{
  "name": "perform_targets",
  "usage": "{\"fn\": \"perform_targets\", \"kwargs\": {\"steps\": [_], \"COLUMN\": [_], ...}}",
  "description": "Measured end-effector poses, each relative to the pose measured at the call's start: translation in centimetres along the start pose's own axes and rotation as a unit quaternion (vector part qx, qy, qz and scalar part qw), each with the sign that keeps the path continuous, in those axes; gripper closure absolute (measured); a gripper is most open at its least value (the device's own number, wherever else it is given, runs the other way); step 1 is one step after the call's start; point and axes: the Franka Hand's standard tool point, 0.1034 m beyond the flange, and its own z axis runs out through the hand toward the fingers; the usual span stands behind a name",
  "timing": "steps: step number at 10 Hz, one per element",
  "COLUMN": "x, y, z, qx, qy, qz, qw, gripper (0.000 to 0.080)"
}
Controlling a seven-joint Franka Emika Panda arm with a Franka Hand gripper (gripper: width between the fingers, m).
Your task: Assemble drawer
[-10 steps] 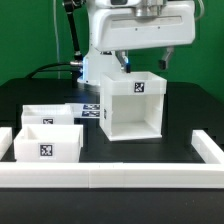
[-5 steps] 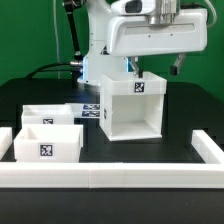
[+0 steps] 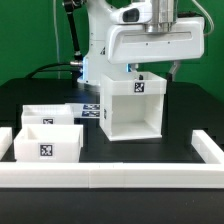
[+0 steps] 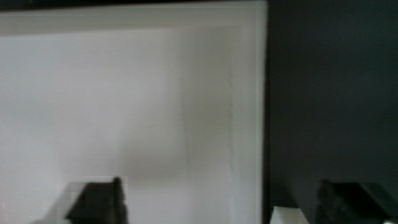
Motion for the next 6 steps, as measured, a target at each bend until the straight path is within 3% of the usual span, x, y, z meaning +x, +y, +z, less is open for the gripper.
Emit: {"fn": "perform_targets", "kwargs": {"steps": [2,3,4,6], "x": [0.09,0.09,0.09,0.1], "y": [0.26,0.24,0.24,0.25], "z": [-0.07,-0.07,-0.07,-0.07], "qx": [0.0,0.0,0.0,0.0], "qy": [0.0,0.0,0.0,0.0], "qz": [0.0,-0.001,-0.001,-0.001], "qw": [1.0,1.0,1.0,1.0], "gripper": [0.0581,0.0581,0.0747,0.0763]}}
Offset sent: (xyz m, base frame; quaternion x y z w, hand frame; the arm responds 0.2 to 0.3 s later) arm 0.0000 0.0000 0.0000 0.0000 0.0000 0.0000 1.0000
